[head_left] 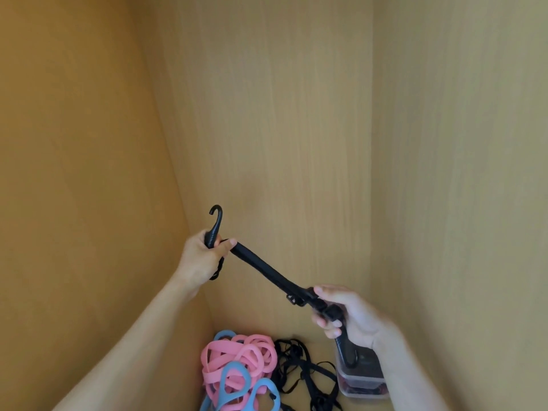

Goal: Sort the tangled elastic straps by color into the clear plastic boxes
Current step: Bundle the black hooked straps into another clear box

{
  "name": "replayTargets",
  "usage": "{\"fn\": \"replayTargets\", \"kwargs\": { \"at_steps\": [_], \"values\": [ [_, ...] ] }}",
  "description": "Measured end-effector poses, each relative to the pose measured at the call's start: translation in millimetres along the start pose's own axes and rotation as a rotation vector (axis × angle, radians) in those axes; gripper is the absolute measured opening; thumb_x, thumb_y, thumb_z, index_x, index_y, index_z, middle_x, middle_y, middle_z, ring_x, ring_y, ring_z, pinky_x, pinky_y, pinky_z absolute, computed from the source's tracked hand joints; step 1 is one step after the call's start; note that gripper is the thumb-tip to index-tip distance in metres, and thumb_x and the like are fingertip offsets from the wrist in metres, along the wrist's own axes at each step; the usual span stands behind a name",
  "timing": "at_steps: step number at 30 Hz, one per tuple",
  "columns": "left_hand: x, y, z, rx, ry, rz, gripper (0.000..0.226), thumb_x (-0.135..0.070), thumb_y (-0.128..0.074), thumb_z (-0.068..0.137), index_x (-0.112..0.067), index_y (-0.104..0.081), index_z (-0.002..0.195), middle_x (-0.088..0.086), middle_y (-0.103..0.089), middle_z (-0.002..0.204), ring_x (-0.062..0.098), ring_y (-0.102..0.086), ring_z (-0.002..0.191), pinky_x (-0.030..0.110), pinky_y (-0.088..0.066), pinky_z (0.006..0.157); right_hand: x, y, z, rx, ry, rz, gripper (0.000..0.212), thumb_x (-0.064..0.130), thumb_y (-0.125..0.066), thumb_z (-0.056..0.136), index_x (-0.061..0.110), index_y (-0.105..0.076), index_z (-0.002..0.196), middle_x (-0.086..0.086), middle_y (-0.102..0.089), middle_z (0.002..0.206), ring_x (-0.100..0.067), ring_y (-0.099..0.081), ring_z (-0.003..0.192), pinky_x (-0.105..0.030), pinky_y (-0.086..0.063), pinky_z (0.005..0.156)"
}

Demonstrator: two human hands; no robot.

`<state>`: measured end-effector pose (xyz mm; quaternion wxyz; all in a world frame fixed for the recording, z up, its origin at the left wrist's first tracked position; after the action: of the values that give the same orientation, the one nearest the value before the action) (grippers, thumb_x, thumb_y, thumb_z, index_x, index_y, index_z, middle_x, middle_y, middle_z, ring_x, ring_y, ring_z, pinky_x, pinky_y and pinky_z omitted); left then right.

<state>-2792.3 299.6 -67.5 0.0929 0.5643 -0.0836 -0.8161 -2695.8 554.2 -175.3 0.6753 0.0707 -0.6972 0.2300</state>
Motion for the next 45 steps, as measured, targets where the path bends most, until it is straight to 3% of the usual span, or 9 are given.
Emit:
{"fn": "replayTargets", "kwargs": {
  "at_steps": [11,16,22,26,29,33,36,41,45],
  "values": [
    [42.9,32.3,-7.3,0.039,0.091,0.289,0.064,-0.039,-0.095,0.061,-0.019,-0.035,0.064,-0.012,-0.03,0.046,0.004,-0.025,0.043,0.022,-0.026,0.047,45.8,29.7,-23.5,-0.081,0.277,0.171,0.054,0.006,-0.06,0.08,0.007,-0.06,0.134,-0.021,-0.057,0.081,-0.017,-0.044,0.055,-0.024,-0.04,0.047],
    [65.5,31.8,-20.8,0.1,0.165,0.323,0.062,-0.042,-0.093,0.064,-0.017,-0.037,0.067,-0.012,-0.033,0.051,0.006,-0.029,0.047,0.024,-0.028,0.052,39.8,14.4,-17.0,-0.159,0.261,0.057,0.028,0.008,-0.068,0.084,0.002,-0.07,0.111,-0.019,-0.062,0.082,-0.024,-0.058,0.069,-0.032,-0.052,0.063],
    [60.2,11.1,-28.6,0.121,0.24,0.275,0.049,-0.058,-0.071,0.085,-0.01,-0.061,0.082,-0.014,-0.046,0.056,0.008,-0.041,0.052,0.028,-0.033,0.058,11.7,8.5,-10.8,-0.236,0.039,-0.219,0.018,0.009,-0.063,0.097,0.011,-0.066,0.115,-0.022,-0.073,0.09,-0.03,-0.066,0.073,-0.037,-0.058,0.068],
    [53.8,0.1,-28.0,0.075,0.319,0.09,0.038,-0.037,-0.051,0.101,-0.001,-0.063,0.106,0.006,-0.053,0.076,0.021,-0.046,0.063,0.032,-0.036,0.065,2.8,-0.8,-9.4,-0.231,0.052,0.09,0.012,0.005,-0.069,0.091,0.008,-0.06,0.098,-0.022,-0.067,0.085,-0.035,-0.067,0.071,-0.041,-0.06,0.069],
    [43.9,-15.2,-32.2,0.124,0.268,0.032,0.03,-0.03,-0.05,0.105,-0.005,-0.065,0.106,0.012,-0.067,0.083,0.024,-0.058,0.073,0.037,-0.047,0.075,0.3,-9.6,-2.0,-0.224,0.136,0.354,0.006,0.001,-0.065,0.09,0.002,-0.062,0.095,-0.027,-0.068,0.095,-0.04,-0.07,0.085,-0.043,-0.061,0.078],
    [25.4,-40.9,-44.9,0.239,0.151,-0.038,0.016,-0.014,-0.055,0.103,-0.001,-0.064,0.107,0.014,-0.075,0.1,0.021,-0.07,0.083,0.031,-0.056,0.08,5.6,-27.4,-0.4,-0.066,0.216,0.486,0.039,-0.006,-0.045,0.091,-0.013,-0.057,0.127,-0.036,-0.058,0.131,-0.047,-0.059,0.123,-0.045,-0.056,0.096],
    [10.7,-54.1,-54.1,0.295,0.096,-0.117,0.014,-0.006,-0.052,0.103,-0.003,-0.061,0.113,0.017,-0.074,0.098,0.021,-0.071,0.081,0.031,-0.058,0.079,15.1,-38.1,-4.2,0.05,0.29,0.465,0.06,-0.025,-0.039,0.08,-0.012,-0.05,0.138,-0.034,-0.053,0.139,-0.044,-0.052,0.133,-0.041,-0.051,0.104],
    [-0.3,-67.5,-64.4,0.318,0.029,-0.216,0.018,-0.002,-0.05,0.103,-0.005,-0.063,0.115,0.006,-0.063,0.079,0.019,-0.06,0.074,0.027,-0.053,0.071,14.8,-40.5,-2.5,-0.156,0.288,0.312,0.055,-0.02,-0.064,0.081,-0.004,-0.053,0.133,-0.026,-0.065,0.128,-0.043,-0.065,0.116,-0.037,-0.058,0.091],
    [1.6,-78.9,-70.6,0.345,0.039,-0.209,0.027,0.002,-0.05,0.093,-0.011,-0.061,0.113,0.0,-0.052,0.071,0.016,-0.05,0.068,0.03,-0.048,0.068,12.5,-42.7,-2.3,-0.453,0.213,0.025,0.028,-0.009,-0.065,0.09,-0.001,-0.062,0.116,-0.022,-0.07,0.095,-0.029,-0.071,0.07,-0.031,-0.06,0.058]
  ]
}}
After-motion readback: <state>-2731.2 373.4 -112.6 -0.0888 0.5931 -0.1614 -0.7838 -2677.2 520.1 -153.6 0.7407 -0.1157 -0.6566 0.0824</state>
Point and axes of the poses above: each hand's wrist, its own z-axis towards the middle knuckle, its own y-axis out of the back of the hand, x = y × z, the point moved 6 cm from there along z, towards the middle knuckle
